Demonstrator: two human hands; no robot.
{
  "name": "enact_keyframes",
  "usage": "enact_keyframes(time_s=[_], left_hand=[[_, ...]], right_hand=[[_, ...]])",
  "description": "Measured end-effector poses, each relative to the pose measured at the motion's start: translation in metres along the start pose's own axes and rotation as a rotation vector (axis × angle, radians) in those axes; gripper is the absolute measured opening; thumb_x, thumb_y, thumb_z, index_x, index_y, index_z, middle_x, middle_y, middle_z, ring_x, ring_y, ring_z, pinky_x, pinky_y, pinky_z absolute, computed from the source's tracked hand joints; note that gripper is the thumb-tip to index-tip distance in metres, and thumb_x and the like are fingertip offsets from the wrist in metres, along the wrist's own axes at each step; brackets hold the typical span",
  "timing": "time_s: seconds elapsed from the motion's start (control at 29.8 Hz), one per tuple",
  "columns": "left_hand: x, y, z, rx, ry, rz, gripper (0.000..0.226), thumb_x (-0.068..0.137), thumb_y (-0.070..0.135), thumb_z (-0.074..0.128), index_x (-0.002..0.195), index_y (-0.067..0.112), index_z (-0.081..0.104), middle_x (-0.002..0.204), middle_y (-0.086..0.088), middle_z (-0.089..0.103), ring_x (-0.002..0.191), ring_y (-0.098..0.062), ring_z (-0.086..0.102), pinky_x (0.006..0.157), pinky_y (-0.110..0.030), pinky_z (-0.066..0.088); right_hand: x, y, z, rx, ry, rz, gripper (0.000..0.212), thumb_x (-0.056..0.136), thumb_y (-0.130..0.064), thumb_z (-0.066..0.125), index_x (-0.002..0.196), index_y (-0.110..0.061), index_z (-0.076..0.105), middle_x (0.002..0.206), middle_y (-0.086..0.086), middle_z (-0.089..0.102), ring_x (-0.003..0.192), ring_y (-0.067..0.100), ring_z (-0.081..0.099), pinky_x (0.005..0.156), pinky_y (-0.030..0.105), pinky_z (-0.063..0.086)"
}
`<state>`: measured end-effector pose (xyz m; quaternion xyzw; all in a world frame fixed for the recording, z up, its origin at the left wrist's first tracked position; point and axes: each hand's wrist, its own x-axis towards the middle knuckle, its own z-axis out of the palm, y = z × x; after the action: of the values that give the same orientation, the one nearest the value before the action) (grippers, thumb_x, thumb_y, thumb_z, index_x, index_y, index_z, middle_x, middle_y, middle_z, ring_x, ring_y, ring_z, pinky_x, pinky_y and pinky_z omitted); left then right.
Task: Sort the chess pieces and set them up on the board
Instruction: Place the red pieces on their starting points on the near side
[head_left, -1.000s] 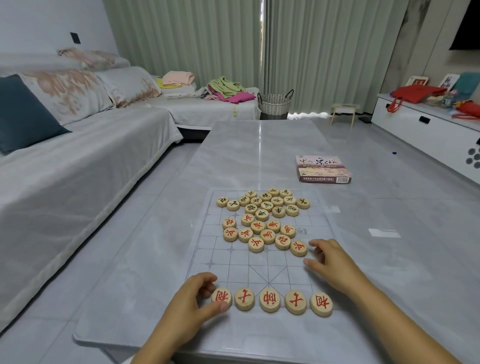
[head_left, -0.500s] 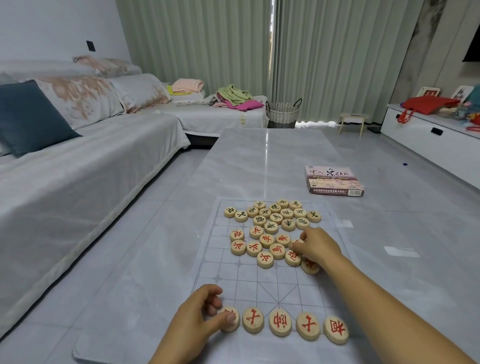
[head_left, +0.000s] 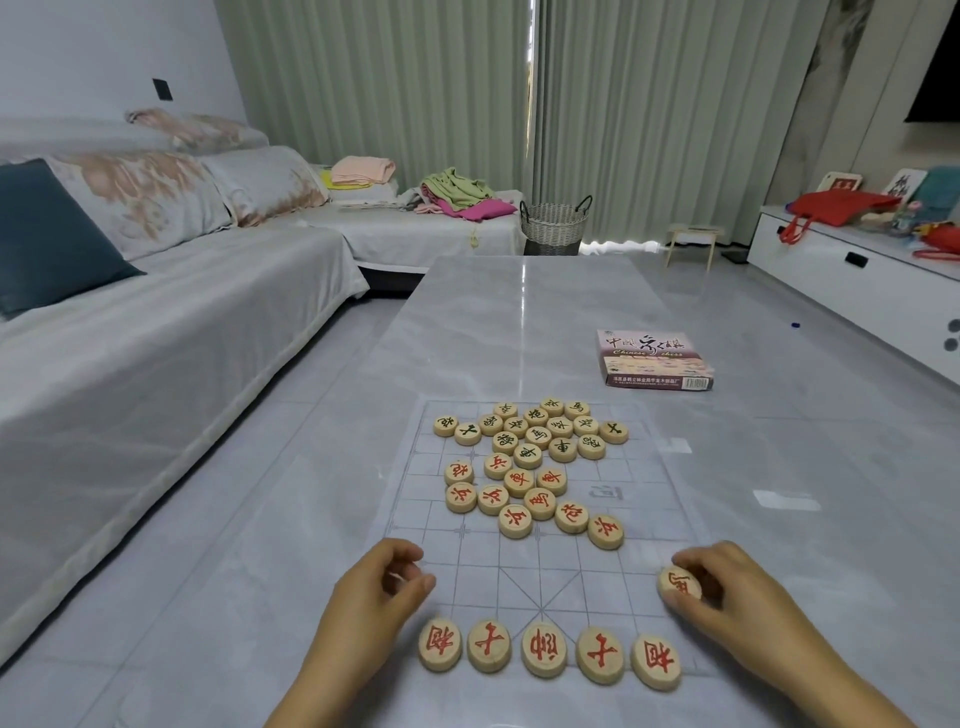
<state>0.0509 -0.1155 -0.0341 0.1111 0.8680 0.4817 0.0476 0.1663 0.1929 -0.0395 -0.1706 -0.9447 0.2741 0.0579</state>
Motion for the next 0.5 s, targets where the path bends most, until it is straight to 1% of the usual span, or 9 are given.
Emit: enact_keyframes(time_s=[0.1,0.2,0.3,0.4,0.44,0.5], left_hand=[[0.017,0.014,0.012,0.099,-0.021,0.096,0.014,0.086,0.017,0.061,0.097,0.024,0.057,0.089,0.004,0.060,0.079,-0.009,0.056,0.064,-0.012,0.043],[0.044,0.028,0.026,0.216,-0.046,0.149,0.019,0.089,0.019,0.057,0.107,0.024,0.056,0.099,0.006,0.057,0.085,-0.007,0.054,0.070,-0.012,0.042],[0.073,0.036,0.033,0.283,-0.034,0.128,0.021,0.089,0.019,0.058,0.110,0.018,0.058,0.103,0.001,0.055,0.089,-0.013,0.054,0.077,-0.021,0.044],[0.088,0.036,0.036,0.355,-0.044,0.118,0.023,0.088,0.019,0.059,0.111,0.016,0.060,0.109,-0.004,0.054,0.095,-0.018,0.055,0.082,-0.026,0.047],[0.090,0.036,0.038,0.364,-0.052,0.135,0.024,0.088,0.018,0.059,0.111,0.017,0.060,0.109,-0.003,0.053,0.096,-0.018,0.054,0.084,-0.026,0.046],[0.090,0.038,0.043,0.362,-0.091,0.184,0.025,0.087,0.015,0.059,0.112,0.017,0.061,0.106,0.000,0.050,0.095,-0.015,0.052,0.082,-0.023,0.044]], right_hand=[[-0.004,0.006,0.012,0.056,0.062,-0.023,0.027,0.081,-0.034,0.066,0.105,-0.028,0.055,0.098,-0.012,0.050,0.093,0.006,0.051,0.078,0.019,0.039],[-0.002,0.004,0.017,0.064,0.118,-0.038,0.027,0.081,-0.033,0.067,0.105,-0.027,0.056,0.096,-0.017,0.048,0.095,0.008,0.050,0.081,0.022,0.040],[-0.002,0.006,0.019,0.059,0.138,-0.035,0.028,0.081,-0.033,0.067,0.106,-0.026,0.058,0.099,-0.013,0.051,0.095,0.008,0.050,0.081,0.022,0.040],[-0.001,0.007,0.020,0.047,0.154,-0.047,0.029,0.080,-0.034,0.067,0.107,-0.027,0.059,0.099,-0.012,0.052,0.095,0.008,0.050,0.081,0.022,0.039],[-0.001,0.007,0.020,0.043,0.153,-0.045,0.029,0.080,-0.034,0.067,0.107,-0.027,0.059,0.100,-0.012,0.052,0.095,0.008,0.050,0.081,0.022,0.039],[0.000,0.008,0.020,0.042,0.152,-0.043,0.030,0.080,-0.035,0.066,0.108,-0.028,0.058,0.101,-0.012,0.052,0.096,0.008,0.050,0.081,0.022,0.039]])
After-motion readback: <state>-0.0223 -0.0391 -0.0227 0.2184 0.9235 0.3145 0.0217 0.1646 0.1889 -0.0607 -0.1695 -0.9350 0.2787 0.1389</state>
